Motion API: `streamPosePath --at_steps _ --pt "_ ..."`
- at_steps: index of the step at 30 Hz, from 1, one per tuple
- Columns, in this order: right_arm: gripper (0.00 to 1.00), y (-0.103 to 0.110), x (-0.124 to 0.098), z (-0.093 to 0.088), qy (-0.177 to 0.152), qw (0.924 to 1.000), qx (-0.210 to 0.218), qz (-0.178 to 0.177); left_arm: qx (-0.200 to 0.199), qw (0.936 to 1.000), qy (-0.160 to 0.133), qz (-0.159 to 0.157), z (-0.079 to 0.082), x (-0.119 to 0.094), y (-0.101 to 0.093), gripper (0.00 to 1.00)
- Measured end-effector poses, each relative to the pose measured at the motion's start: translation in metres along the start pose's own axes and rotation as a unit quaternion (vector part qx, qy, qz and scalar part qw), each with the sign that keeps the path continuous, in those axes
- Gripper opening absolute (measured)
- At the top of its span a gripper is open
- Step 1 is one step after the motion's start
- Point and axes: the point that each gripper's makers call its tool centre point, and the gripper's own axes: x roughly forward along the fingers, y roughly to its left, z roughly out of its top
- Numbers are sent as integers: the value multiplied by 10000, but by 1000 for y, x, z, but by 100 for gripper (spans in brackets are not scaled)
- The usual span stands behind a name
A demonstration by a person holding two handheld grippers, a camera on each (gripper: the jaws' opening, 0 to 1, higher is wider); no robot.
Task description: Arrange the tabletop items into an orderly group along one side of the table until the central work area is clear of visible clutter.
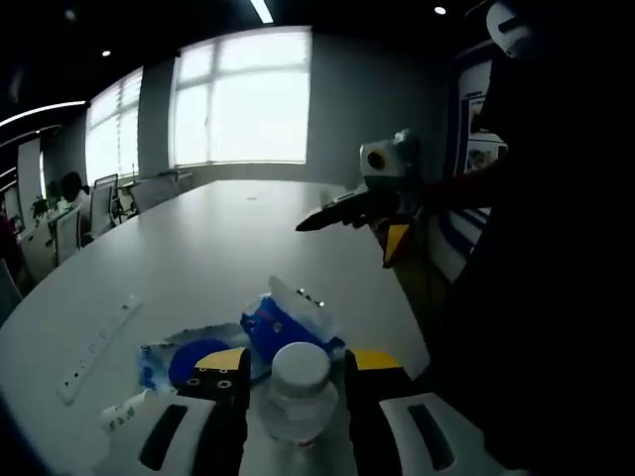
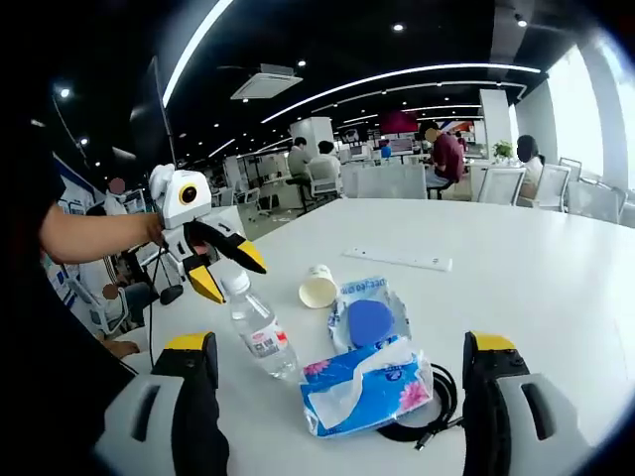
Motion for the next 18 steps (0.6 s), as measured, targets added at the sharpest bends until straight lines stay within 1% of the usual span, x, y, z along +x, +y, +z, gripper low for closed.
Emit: streamPosePath --at_steps 3,6,8,10,12,14,18 --pt "100 -5 -5 -6 50 9999 38 -96 175 9997 71 -146 -1 1 -2 33" --pt "99 -10 -10 -10 77 9998 96 -170 315 9986 201 -372 -4 1 -6 30" --pt "99 -11 -12 -11 69 9997 116 -193 366 9980 250 -440 -4 1 -7 28" --pt "99 -13 -14 -13 68 9996 128 -233 415 9974 230 -546 -1 3 -11 26" --pt "99 -14 -15 -15 89 9995 157 -267 438 9971 230 -571 -1 4 -9 25" --pt "98 -15 -16 -17 109 9993 175 -302 456 9967 290 -605 -4 5 -7 23" --pt "98 -17 -18 -19 118 9991 196 -358 474 9960 260 -705 -5 6 -8 22"
